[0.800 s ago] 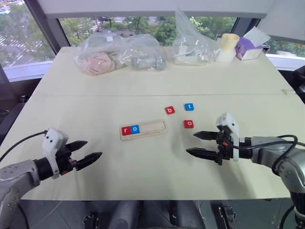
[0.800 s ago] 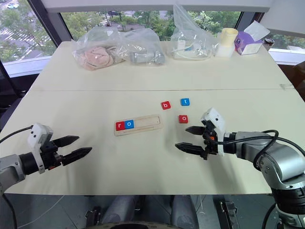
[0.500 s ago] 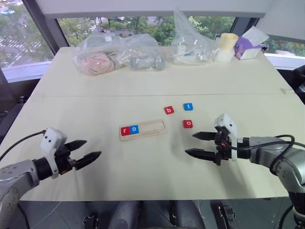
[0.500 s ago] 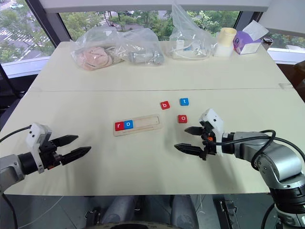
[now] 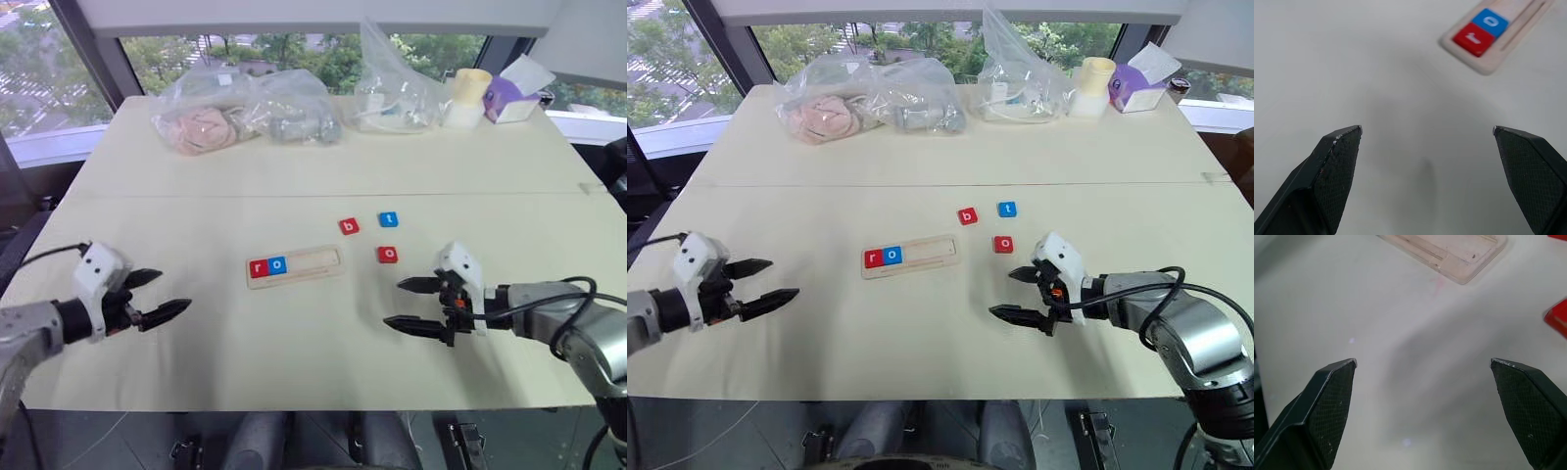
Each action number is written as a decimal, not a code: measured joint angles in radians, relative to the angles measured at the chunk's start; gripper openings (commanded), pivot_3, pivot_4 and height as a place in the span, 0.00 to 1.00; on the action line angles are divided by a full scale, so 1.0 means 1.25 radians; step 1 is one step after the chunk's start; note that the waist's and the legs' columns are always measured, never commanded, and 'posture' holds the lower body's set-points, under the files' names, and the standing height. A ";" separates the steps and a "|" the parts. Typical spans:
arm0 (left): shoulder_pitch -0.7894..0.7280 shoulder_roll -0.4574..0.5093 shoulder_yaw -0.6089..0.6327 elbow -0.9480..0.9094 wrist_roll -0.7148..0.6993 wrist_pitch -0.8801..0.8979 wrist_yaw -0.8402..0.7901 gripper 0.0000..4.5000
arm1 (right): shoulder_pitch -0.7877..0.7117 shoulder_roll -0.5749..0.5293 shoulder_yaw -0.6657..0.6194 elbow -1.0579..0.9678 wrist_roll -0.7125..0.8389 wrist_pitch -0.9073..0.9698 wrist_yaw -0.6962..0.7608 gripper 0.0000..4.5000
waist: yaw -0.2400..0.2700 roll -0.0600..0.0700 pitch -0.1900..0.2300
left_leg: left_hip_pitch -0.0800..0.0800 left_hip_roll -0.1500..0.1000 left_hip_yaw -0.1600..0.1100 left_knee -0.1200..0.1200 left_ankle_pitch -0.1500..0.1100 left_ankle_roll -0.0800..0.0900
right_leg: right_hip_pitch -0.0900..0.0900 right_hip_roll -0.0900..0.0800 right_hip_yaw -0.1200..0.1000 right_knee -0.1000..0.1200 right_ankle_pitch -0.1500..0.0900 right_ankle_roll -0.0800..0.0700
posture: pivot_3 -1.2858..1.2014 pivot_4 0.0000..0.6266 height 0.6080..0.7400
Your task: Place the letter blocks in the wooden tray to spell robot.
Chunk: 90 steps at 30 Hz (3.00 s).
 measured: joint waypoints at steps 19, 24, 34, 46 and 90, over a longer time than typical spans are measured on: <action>-0.463 -0.240 -0.413 0.464 0.225 -0.297 -0.253 1.00 | -0.003 0.072 0.022 -0.179 0.082 0.136 -0.142 1.00 | 0.000 -0.001 0.000 | -0.001 -0.001 0.000 0.002 0.002 0.002 | 0.000 0.002 0.000 0.000 0.004 0.007 | 0.52 0.24 1.00; -0.499 -0.268 -0.426 0.529 0.267 -0.369 -0.257 1.00 | 0.020 0.071 0.018 -0.179 0.077 0.125 -0.154 1.00 | -0.001 -0.001 0.000 | -0.001 -0.001 0.000 0.003 0.002 0.002 | 0.000 0.002 0.000 0.001 0.005 0.008 | 0.52 0.24 1.00; -0.495 -0.275 -0.431 0.551 0.301 -0.433 -0.261 0.70 | 0.040 0.067 0.002 -0.179 0.076 0.118 -0.177 1.00 | -0.001 -0.001 -0.001 | 0.000 -0.001 0.000 0.006 0.002 0.002 | 0.003 0.002 0.000 0.001 0.005 0.008 | 0.52 0.24 1.00; -0.511 -0.274 -0.445 0.547 0.302 -0.440 -0.344 0.70 | 0.015 0.040 -0.019 -0.157 0.077 0.122 -0.172 1.00 | 0.001 -0.001 -0.001 | 0.000 -0.001 0.000 0.007 0.002 0.002 | 0.004 0.002 0.000 0.001 0.005 0.008 | 0.52 0.24 1.00; -0.443 -0.169 -0.104 0.163 0.037 0.106 -0.161 1.00 | -0.389 0.542 0.066 0.468 -0.246 -0.004 -0.556 1.00 | -0.025 -0.002 0.000 | -0.001 -0.001 -0.001 0.002 0.004 -0.001 | -0.002 0.003 0.002 0.003 0.008 0.008 | 0.52 0.24 1.00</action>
